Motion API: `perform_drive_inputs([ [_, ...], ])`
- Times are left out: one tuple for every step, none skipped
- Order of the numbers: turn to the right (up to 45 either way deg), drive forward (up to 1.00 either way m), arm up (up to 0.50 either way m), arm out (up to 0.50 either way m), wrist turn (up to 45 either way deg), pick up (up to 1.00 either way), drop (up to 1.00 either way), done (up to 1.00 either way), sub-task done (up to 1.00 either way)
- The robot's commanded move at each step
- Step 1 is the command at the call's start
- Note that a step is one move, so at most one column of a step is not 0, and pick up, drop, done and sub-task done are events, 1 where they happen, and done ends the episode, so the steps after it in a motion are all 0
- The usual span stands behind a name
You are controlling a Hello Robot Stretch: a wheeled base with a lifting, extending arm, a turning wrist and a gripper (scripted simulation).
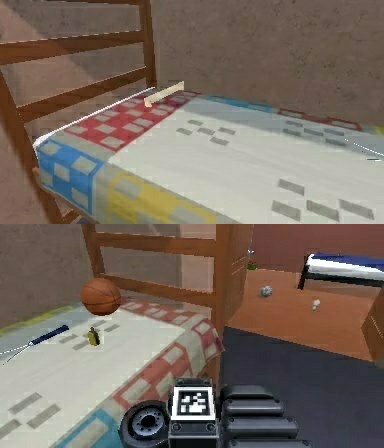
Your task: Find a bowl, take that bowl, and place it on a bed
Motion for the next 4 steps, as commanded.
perform_drive_inputs([
  [-45.0, 0.0, 0.0, 0.0, 0.0, 0.0, 0.0, 0.0, 0.0],
  [-45.0, 0.0, 0.0, 0.0, 0.0, 0.0, 0.0, 0.0, 0.0],
  [-18.0, 0.0, 0.0, 0.0, 0.0, 0.0, 0.0, 0.0, 0.0],
  [45.0, 0.0, 0.0, 0.0, 0.0, 0.0, 0.0, 0.0, 0.0],
])
